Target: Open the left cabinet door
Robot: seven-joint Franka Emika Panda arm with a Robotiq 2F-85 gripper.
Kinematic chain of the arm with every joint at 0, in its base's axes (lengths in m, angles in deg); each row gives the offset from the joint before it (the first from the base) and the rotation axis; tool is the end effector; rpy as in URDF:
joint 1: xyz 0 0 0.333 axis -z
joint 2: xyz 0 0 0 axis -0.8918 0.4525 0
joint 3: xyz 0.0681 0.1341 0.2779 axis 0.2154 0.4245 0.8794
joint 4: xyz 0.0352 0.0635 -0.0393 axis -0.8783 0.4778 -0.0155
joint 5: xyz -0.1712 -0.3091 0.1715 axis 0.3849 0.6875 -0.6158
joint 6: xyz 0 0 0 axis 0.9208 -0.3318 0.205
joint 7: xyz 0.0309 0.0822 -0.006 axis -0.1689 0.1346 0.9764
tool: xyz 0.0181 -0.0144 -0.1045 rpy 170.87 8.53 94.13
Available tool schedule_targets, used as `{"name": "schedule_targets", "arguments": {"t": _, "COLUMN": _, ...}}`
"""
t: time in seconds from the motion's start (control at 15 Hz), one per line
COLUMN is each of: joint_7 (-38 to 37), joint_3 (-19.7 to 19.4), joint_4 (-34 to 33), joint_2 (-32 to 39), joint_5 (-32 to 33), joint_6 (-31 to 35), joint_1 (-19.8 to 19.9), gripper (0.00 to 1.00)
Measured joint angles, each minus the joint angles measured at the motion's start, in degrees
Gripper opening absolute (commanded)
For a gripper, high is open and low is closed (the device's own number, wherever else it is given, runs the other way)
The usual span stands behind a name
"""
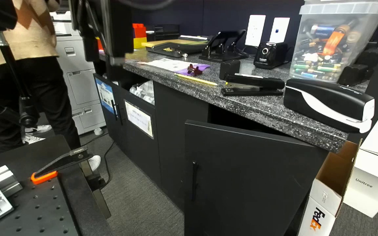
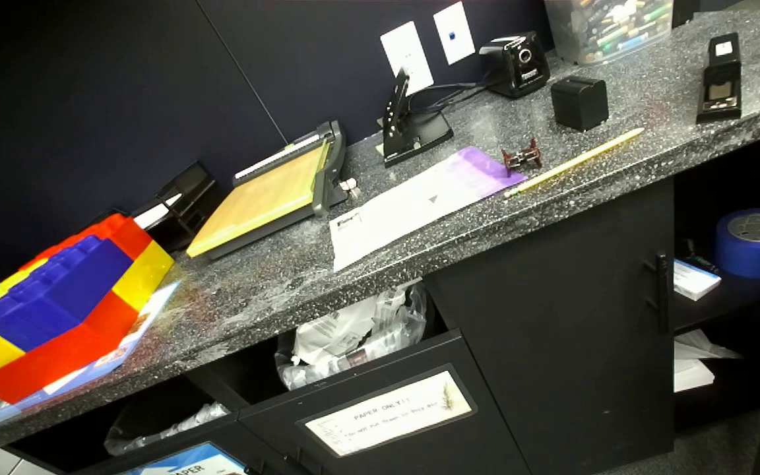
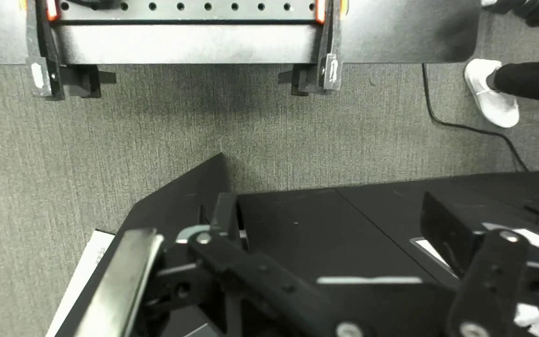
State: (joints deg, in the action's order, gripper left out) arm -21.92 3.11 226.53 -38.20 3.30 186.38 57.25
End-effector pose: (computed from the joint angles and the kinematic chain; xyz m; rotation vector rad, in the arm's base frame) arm 0.4273 0.0571 0.3234 -3.0103 -0.0730 0.1368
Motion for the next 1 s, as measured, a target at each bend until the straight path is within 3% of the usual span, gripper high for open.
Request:
{"name": "schedule_targets", "arguments": {"t": 0.27, "joint_7": -3.6, "joint_3": 1.7, "joint_4": -3.6, "joint_2": 13.7, "joint_5": 2.4, "joint_6": 9.7, "joint_1": -0.1, "gripper": 1.0}}
{"name": "schedule_targets", "arguments": {"t": 0.6, "joint_7": -10.9, "joint_3": 2.2, "joint_4": -8.9, "joint_2": 26.5, "joint_5": 10.0, "joint_6": 16.4, "joint_1": -1.9, "gripper": 1.0}}
{"name": "schedule_targets", "arguments": {"t": 1.0, "joint_7": -19.7, "joint_3": -0.8, "joint_4": -14.5, "joint_2": 38.7, "joint_5": 18.0, "joint_6": 22.7, "joint_1": -8.3, "gripper": 1.0}}
